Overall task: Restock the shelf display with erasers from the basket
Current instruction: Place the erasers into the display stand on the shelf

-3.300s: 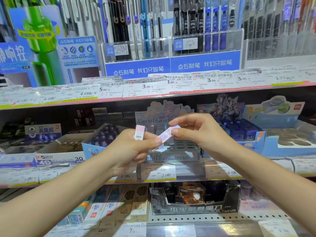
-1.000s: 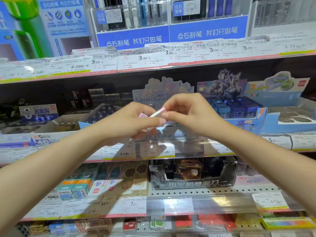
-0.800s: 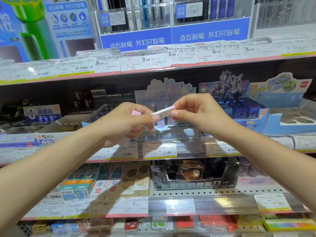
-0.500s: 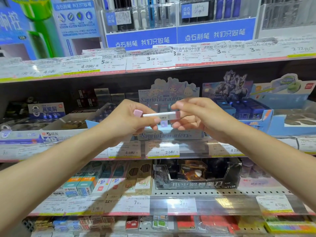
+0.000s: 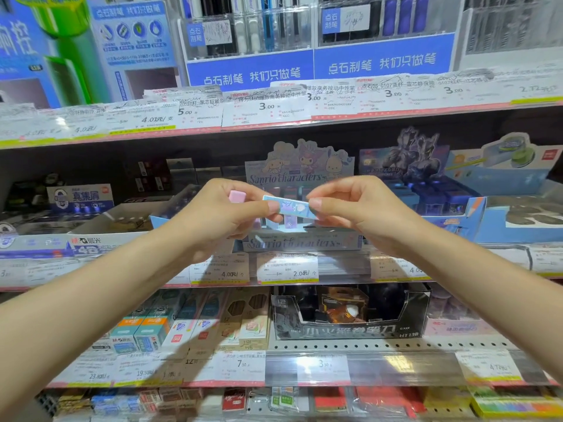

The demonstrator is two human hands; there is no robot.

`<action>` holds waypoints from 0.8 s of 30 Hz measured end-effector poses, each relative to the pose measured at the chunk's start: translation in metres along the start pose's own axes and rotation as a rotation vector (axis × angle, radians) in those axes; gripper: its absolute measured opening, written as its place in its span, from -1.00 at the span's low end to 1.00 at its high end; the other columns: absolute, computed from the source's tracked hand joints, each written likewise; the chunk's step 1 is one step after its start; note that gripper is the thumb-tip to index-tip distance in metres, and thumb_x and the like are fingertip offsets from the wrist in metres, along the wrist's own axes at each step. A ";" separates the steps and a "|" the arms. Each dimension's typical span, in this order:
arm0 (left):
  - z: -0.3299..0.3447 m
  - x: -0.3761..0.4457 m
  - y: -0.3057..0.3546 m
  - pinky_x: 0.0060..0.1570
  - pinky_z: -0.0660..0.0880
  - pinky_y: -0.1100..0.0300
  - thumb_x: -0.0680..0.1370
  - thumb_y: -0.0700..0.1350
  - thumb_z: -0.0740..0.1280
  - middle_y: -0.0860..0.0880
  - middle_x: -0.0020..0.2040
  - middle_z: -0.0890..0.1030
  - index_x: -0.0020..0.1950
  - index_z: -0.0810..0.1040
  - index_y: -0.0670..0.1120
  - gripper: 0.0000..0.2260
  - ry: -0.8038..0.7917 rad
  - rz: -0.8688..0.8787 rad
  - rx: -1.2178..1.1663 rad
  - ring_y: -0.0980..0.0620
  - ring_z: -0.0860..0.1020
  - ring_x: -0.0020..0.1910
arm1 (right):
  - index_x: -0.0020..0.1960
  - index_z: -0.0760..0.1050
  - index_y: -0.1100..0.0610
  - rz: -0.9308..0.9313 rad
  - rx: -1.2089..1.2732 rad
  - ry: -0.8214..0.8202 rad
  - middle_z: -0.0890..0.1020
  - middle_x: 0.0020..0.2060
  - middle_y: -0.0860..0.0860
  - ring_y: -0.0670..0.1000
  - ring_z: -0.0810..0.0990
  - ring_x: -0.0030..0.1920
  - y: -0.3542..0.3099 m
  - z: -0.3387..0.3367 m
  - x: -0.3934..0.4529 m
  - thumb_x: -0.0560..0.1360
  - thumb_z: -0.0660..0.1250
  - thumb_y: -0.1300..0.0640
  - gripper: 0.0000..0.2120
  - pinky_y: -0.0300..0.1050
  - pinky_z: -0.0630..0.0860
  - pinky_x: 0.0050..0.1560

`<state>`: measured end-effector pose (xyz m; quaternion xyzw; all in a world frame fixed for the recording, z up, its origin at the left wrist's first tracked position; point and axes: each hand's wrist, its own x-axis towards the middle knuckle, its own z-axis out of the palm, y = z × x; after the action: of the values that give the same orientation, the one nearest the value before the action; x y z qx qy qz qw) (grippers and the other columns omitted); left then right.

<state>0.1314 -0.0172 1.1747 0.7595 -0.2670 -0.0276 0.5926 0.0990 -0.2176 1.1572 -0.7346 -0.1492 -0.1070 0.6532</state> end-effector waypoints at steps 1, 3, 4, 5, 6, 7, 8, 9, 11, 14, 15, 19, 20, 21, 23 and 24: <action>0.001 0.001 -0.001 -0.60 0.20 0.40 0.47 -0.27 0.36 0.01 -0.49 0.61 -0.18 0.64 -0.24 -0.92 0.019 -0.007 -0.024 0.18 0.21 -0.63 | -0.11 0.58 0.20 0.013 0.031 -0.004 0.66 -0.30 0.06 -0.02 0.64 -0.29 0.000 0.001 0.000 0.39 0.38 0.30 -0.92 -0.28 0.59 -0.23; 0.003 0.003 -0.002 -0.60 0.17 0.38 0.47 -0.26 0.37 0.05 -0.57 0.55 -0.16 0.64 -0.22 -0.93 0.031 -0.003 -0.025 0.19 0.21 -0.63 | -0.10 0.55 0.20 -0.001 0.060 -0.003 0.66 -0.27 0.08 -0.03 0.66 -0.31 -0.001 0.003 0.000 0.40 0.37 0.34 -0.89 -0.31 0.58 -0.26; 0.004 0.003 -0.001 -0.59 0.16 0.38 0.47 -0.25 0.37 0.07 -0.60 0.53 -0.14 0.64 -0.23 -0.93 0.024 0.003 -0.001 0.19 0.20 -0.63 | -0.10 0.53 0.19 -0.024 0.060 0.018 0.65 -0.27 0.09 -0.04 0.66 -0.33 -0.002 0.004 0.001 0.41 0.35 0.36 -0.88 -0.32 0.58 -0.27; 0.005 0.004 -0.001 -0.59 0.16 0.39 0.47 -0.24 0.37 0.09 -0.60 0.52 -0.13 0.65 -0.23 -0.92 0.014 0.010 0.044 0.18 0.21 -0.62 | -0.09 0.52 0.19 -0.048 0.051 0.049 0.64 -0.26 0.10 -0.06 0.66 -0.34 -0.004 0.004 0.003 0.42 0.34 0.37 -0.87 -0.32 0.58 -0.28; 0.006 0.005 -0.001 -0.58 0.19 0.41 0.48 -0.22 0.38 0.11 -0.58 0.53 -0.12 0.66 -0.21 -0.91 0.007 0.027 0.111 0.17 0.24 -0.61 | -0.05 0.49 0.18 -0.073 0.040 0.086 0.63 -0.24 0.11 -0.06 0.65 -0.35 -0.005 0.003 0.005 0.42 0.34 0.37 -0.84 -0.31 0.59 -0.26; 0.007 0.005 0.000 -0.53 0.25 0.46 0.48 -0.20 0.38 0.13 -0.54 0.56 -0.11 0.67 -0.18 -0.91 0.015 0.067 0.203 0.18 0.31 -0.60 | -0.01 0.45 0.17 -0.098 0.035 0.124 0.62 -0.24 0.12 -0.07 0.64 -0.36 -0.006 0.000 0.009 0.42 0.34 0.37 -0.80 -0.30 0.60 -0.24; 0.006 0.006 -0.001 -0.43 0.31 0.53 0.50 -0.19 0.36 0.16 -0.44 0.61 -0.08 0.67 -0.15 -0.90 0.037 0.131 0.316 0.23 0.43 -0.55 | 0.01 0.42 0.15 -0.120 0.029 0.160 0.60 -0.24 0.13 -0.09 0.63 -0.36 -0.007 -0.003 0.012 0.43 0.33 0.38 -0.78 -0.29 0.60 -0.22; 0.004 0.007 -0.002 -0.29 0.34 0.59 0.52 -0.21 0.33 0.12 -0.30 0.65 -0.02 0.66 -0.12 -0.88 0.062 0.205 0.443 0.34 0.53 -0.43 | -0.01 0.42 0.13 -0.142 0.003 0.184 0.59 -0.24 0.13 -0.11 0.61 -0.36 -0.008 -0.006 0.015 0.43 0.33 0.37 -0.78 -0.30 0.60 -0.21; -0.001 0.006 -0.004 -0.10 0.39 0.55 0.55 -0.29 0.24 -0.03 -0.03 0.67 0.17 0.59 -0.11 -0.75 0.090 0.357 0.705 0.37 0.59 -0.09 | -0.06 0.46 0.11 -0.207 -0.175 0.188 0.57 -0.22 0.11 -0.13 0.58 -0.33 -0.010 -0.013 0.018 0.45 0.32 0.34 -0.83 -0.35 0.55 -0.23; -0.007 0.006 -0.008 0.10 0.49 0.10 0.49 -0.38 0.17 -0.09 0.20 0.58 0.36 0.43 -0.01 -0.51 0.016 0.490 1.067 -0.09 0.55 0.15 | 0.08 0.53 0.09 -0.356 -0.723 0.110 0.56 -0.16 -0.10 -0.11 0.53 -0.21 -0.013 -0.021 0.018 0.50 0.24 0.31 -0.77 -0.45 0.41 -0.17; -0.008 0.007 -0.008 0.10 0.49 0.03 0.48 -0.37 0.15 -0.07 0.25 0.54 0.39 0.38 0.04 -0.47 -0.019 0.474 1.144 -0.12 0.53 0.17 | 0.14 0.51 0.09 -0.387 -0.857 0.080 0.55 -0.12 -0.11 -0.19 0.51 -0.22 -0.013 -0.021 0.019 0.50 0.22 0.31 -0.73 -0.48 0.36 -0.18; -0.005 0.009 -0.011 0.10 0.50 -0.06 0.51 -0.33 0.10 0.01 0.38 0.45 0.43 0.25 0.18 -0.42 -0.080 0.425 1.277 -0.12 0.50 0.24 | 0.26 0.31 0.13 -0.372 -1.013 -0.019 0.47 -0.13 0.03 -0.27 0.37 -0.34 -0.010 -0.018 0.022 0.51 0.21 0.27 -0.66 -0.37 0.28 -0.32; -0.005 0.009 -0.012 0.09 0.51 -0.06 0.52 -0.33 0.10 0.01 0.37 0.45 0.44 0.24 0.19 -0.42 -0.078 0.425 1.283 -0.12 0.50 0.23 | 0.25 0.30 0.14 -0.357 -1.031 -0.035 0.47 -0.11 0.03 -0.23 0.38 -0.31 -0.009 -0.018 0.022 0.51 0.21 0.26 -0.68 -0.34 0.28 -0.30; -0.006 0.010 -0.014 0.08 0.52 -0.06 0.52 -0.32 0.10 0.01 0.37 0.46 0.44 0.24 0.19 -0.42 -0.075 0.421 1.287 -0.12 0.51 0.22 | 0.22 0.30 0.14 -0.347 -1.050 -0.049 0.49 -0.09 0.04 -0.14 0.39 -0.27 -0.008 -0.018 0.023 0.51 0.21 0.26 -0.71 -0.28 0.29 -0.26; -0.006 0.012 -0.015 0.08 0.51 -0.05 0.52 -0.32 0.10 0.01 0.37 0.46 0.43 0.24 0.19 -0.43 -0.071 0.417 1.284 -0.12 0.51 0.23 | 0.15 0.32 0.13 -0.340 -1.090 -0.066 0.52 -0.08 0.09 -0.01 0.41 -0.19 -0.007 -0.019 0.024 0.52 0.21 0.25 -0.77 -0.21 0.27 -0.20; -0.006 0.012 -0.015 0.08 0.51 -0.04 0.52 -0.32 0.11 0.00 0.36 0.47 0.43 0.25 0.18 -0.43 -0.075 0.415 1.277 -0.12 0.51 0.22 | 0.14 0.32 0.13 -0.336 -1.102 -0.071 0.52 -0.07 0.09 0.00 0.42 -0.15 -0.008 -0.020 0.024 0.52 0.20 0.26 -0.79 -0.21 0.27 -0.18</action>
<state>0.1492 -0.0149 1.1658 0.8923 -0.3918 0.2241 0.0103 0.1196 -0.2344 1.1754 -0.9357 -0.2079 -0.2466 0.1427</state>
